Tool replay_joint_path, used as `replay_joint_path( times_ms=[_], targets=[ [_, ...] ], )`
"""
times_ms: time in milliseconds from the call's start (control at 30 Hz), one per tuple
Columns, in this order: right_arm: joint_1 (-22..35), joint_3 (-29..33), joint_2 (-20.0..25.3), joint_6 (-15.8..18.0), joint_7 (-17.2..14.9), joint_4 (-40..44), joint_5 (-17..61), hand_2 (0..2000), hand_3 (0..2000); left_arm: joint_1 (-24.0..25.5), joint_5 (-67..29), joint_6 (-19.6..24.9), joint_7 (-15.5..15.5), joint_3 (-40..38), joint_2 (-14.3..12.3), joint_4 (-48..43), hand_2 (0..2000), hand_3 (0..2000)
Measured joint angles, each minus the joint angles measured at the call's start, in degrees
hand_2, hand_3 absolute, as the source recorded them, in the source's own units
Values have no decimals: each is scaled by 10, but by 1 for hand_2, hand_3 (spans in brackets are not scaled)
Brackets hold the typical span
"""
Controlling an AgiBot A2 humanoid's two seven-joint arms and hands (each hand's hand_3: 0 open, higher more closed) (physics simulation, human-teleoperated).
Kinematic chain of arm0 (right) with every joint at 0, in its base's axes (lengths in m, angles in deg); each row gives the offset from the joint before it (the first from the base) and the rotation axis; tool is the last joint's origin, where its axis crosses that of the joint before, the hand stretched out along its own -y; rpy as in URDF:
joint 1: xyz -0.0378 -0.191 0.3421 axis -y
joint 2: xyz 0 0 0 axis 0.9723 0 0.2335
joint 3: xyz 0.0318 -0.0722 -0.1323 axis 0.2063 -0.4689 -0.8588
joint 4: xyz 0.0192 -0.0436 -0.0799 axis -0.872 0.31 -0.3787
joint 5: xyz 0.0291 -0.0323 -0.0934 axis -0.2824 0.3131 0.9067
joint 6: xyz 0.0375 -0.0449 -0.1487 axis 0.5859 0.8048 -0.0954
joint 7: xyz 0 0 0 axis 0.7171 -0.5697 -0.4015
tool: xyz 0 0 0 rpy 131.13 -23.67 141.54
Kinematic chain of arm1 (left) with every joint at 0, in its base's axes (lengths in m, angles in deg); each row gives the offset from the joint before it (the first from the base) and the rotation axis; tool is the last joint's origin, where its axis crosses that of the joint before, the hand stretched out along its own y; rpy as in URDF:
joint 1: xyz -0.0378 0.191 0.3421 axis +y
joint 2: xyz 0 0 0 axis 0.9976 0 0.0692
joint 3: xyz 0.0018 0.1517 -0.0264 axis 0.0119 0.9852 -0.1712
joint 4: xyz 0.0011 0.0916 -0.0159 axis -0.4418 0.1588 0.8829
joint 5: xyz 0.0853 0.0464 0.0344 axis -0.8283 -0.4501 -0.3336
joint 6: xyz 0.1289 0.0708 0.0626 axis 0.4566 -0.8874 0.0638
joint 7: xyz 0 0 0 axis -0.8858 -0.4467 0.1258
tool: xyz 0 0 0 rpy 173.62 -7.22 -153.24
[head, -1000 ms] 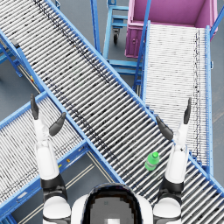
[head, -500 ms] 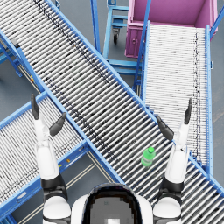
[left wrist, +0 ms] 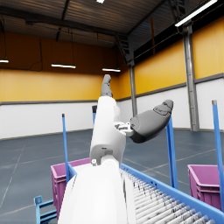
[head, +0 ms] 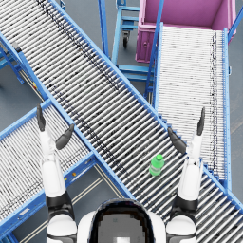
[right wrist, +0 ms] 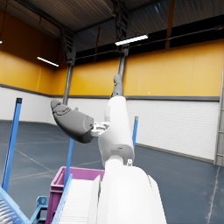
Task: Pick up the oil and place it on the left assembly line, put the cola on the right, and keep Sprite still
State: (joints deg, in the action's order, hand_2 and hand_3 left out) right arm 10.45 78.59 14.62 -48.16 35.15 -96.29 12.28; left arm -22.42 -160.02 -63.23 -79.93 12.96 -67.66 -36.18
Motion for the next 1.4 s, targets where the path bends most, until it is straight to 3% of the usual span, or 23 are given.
replay_joint_path(
  times_ms=[1400],
  targets=[
    [2, 0, 6, 0, 0, -6, 0, 0, 0, -11, 0, 0, 0, -5, -3, -11, 0, 0]
  ],
)
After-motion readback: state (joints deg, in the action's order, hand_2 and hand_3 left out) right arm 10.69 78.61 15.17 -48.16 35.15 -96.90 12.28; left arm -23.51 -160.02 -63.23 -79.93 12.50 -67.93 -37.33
